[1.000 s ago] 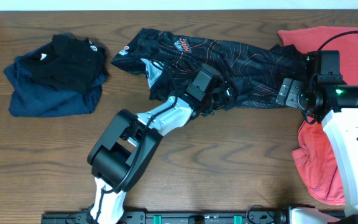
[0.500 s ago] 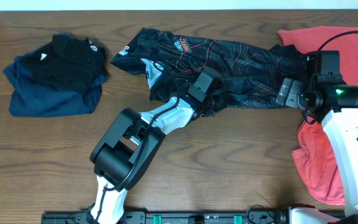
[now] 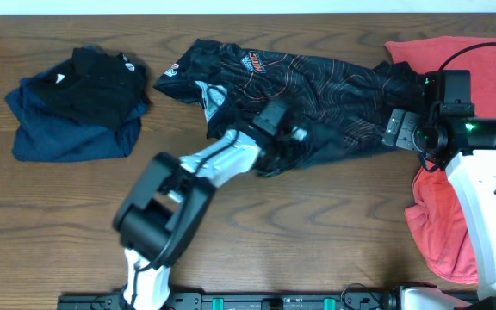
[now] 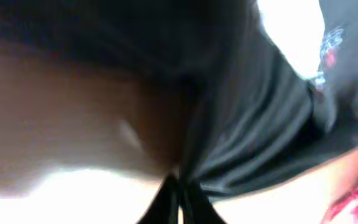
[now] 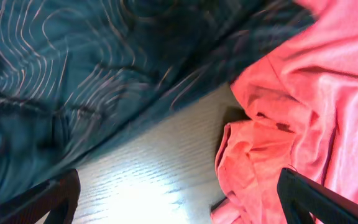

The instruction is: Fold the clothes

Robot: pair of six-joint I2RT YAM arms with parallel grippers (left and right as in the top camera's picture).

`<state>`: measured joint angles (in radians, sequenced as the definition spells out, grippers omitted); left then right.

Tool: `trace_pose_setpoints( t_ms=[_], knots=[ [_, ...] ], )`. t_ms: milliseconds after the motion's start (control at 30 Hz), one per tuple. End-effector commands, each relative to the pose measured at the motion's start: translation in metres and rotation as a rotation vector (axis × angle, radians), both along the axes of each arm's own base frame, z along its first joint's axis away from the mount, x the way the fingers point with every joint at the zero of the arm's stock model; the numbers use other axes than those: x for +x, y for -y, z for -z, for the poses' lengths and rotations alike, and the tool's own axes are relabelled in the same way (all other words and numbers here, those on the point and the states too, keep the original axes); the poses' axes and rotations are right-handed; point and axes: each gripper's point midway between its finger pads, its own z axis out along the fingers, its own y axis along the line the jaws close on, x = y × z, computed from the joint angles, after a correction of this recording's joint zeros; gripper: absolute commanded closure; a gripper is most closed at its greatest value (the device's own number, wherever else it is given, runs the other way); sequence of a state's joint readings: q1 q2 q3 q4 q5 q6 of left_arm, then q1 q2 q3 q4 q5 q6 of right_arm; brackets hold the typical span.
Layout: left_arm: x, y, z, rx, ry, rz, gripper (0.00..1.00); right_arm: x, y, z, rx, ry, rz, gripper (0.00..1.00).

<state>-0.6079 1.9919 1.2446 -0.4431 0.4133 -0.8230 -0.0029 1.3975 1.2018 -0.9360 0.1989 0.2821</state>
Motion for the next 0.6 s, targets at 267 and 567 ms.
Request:
trace_pose_setpoints(
  t_ms=[267, 567],
  knots=[
    [-0.032, -0.167, -0.046, 0.444, -0.098, 0.026, 0.94, -0.012, -0.006, 0.001, 0.031, -0.051, -0.039, 0.01],
    [-0.047, -0.172, -0.047, 0.437, -0.173, 0.026, 0.66, -0.027, -0.019, 0.009, 0.103, -0.119, -0.066, 0.01]
  ],
)
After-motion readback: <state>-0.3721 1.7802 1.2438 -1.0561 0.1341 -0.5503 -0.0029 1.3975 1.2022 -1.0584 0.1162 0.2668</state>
